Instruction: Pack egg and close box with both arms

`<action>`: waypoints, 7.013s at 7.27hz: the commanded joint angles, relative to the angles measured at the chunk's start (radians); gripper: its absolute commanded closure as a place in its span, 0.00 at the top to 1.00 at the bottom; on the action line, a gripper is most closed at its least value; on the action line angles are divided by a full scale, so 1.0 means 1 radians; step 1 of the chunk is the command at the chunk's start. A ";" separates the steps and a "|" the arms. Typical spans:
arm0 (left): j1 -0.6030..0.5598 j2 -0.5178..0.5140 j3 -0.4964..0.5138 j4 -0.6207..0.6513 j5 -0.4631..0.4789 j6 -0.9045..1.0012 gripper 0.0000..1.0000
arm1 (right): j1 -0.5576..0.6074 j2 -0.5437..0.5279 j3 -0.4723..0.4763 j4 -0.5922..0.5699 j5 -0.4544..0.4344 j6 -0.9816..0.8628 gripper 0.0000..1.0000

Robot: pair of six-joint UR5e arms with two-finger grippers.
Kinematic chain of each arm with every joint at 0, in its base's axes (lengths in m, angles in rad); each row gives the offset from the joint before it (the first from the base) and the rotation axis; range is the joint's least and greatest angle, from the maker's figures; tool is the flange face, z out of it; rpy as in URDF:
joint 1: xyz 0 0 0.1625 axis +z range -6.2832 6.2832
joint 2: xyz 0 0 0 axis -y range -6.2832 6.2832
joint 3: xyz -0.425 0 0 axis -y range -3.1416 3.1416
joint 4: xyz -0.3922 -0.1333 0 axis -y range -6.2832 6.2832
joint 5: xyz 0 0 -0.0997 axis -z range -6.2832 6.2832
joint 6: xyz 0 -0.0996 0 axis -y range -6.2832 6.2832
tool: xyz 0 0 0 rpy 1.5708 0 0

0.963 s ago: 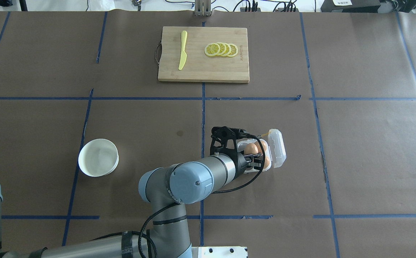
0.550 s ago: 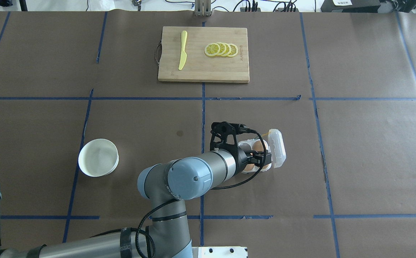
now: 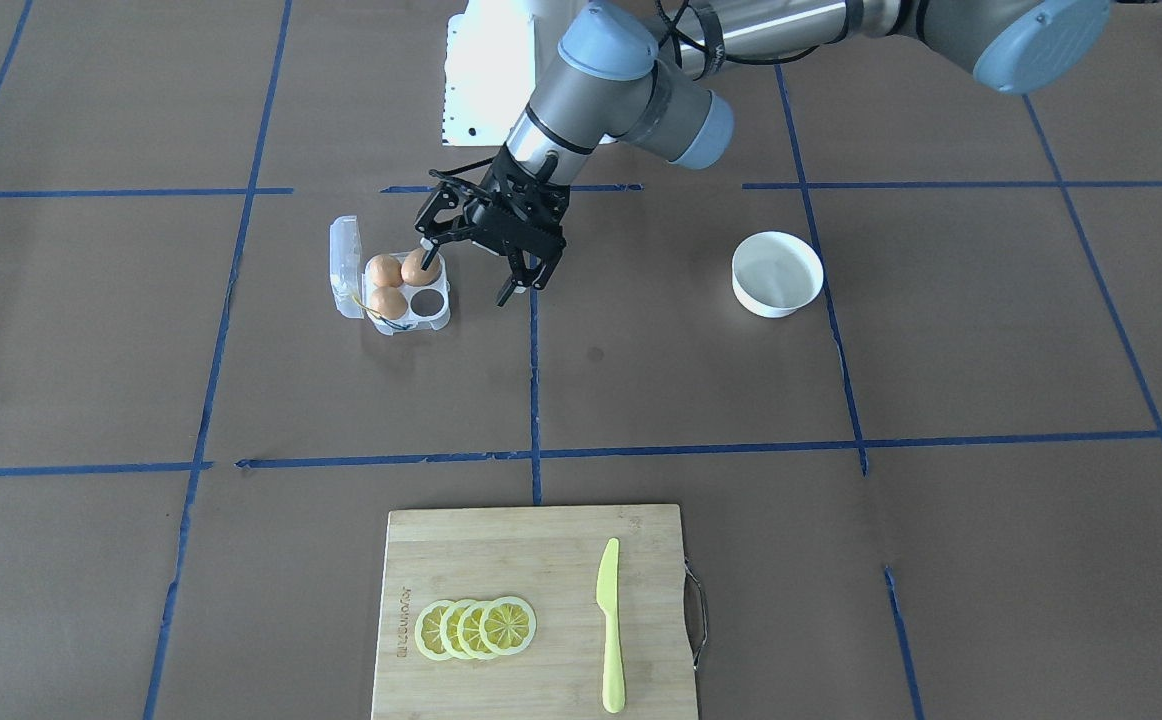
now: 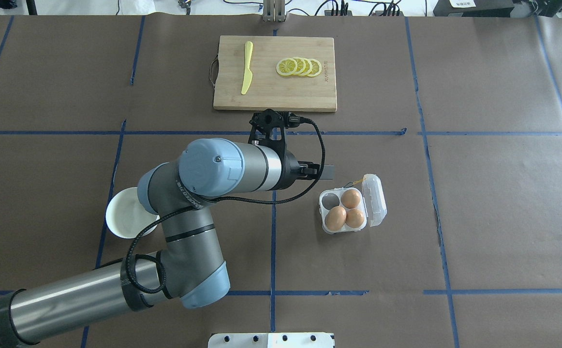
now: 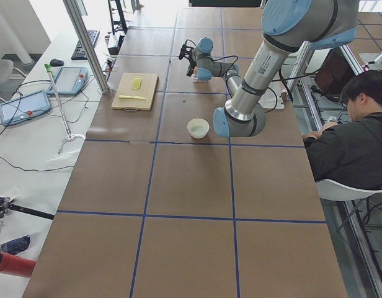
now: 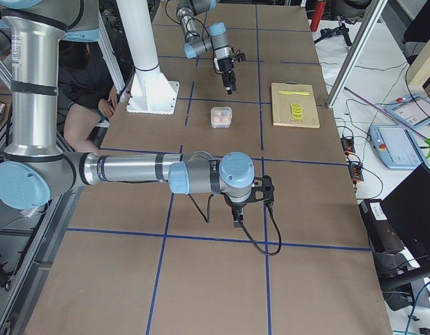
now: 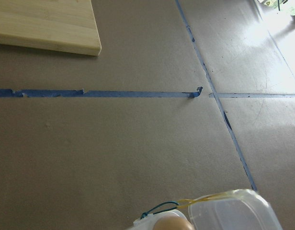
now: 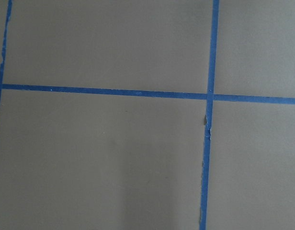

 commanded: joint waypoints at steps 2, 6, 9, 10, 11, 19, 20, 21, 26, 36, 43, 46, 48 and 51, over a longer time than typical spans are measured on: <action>-0.109 0.122 -0.263 0.377 -0.052 0.211 1.00 | -0.184 -0.008 0.075 0.245 -0.063 0.422 0.98; -0.417 0.430 -0.511 0.429 -0.214 0.468 1.00 | -0.477 -0.013 0.077 0.653 -0.102 0.936 0.28; -0.619 0.553 -0.514 0.429 -0.280 0.758 1.00 | -0.838 0.037 0.114 0.785 -0.383 1.219 0.00; -0.656 0.570 -0.508 0.429 -0.293 0.836 1.00 | -0.861 0.068 0.114 0.785 -0.386 1.220 0.00; -0.660 0.570 -0.506 0.429 -0.293 0.844 1.00 | -0.878 0.085 0.114 0.785 -0.380 1.220 0.00; -0.729 0.619 -0.500 0.427 -0.317 0.912 1.00 | -1.032 0.527 0.049 0.553 -0.413 1.281 0.00; -0.729 0.622 -0.488 0.427 -0.337 0.912 1.00 | -1.030 0.527 0.054 0.555 -0.421 1.284 0.96; -0.729 0.652 -0.488 0.423 -0.343 0.913 1.00 | -1.027 0.527 0.072 0.555 -0.438 1.283 1.00; -0.881 0.733 -0.347 0.424 -0.400 1.145 1.00 | -0.822 0.509 0.094 0.316 -0.433 1.115 1.00; -1.135 0.818 -0.174 0.496 -0.475 1.582 1.00 | -0.054 0.072 -0.173 -0.064 -0.097 -0.250 1.00; -0.976 0.832 -0.132 0.486 -0.603 1.277 1.00 | 0.065 0.041 -0.176 -0.064 -0.096 -0.247 1.00; -0.985 0.848 -0.118 0.493 -0.622 1.270 1.00 | 0.065 0.041 -0.184 -0.065 -0.097 -0.245 1.00; -1.081 0.848 -0.109 0.499 -0.667 1.264 1.00 | 0.065 0.041 -0.184 -0.071 -0.097 -0.244 1.00; -1.137 0.834 -0.068 0.496 -0.669 1.098 1.00 | 0.065 0.042 -0.184 -0.073 -0.096 -0.242 1.00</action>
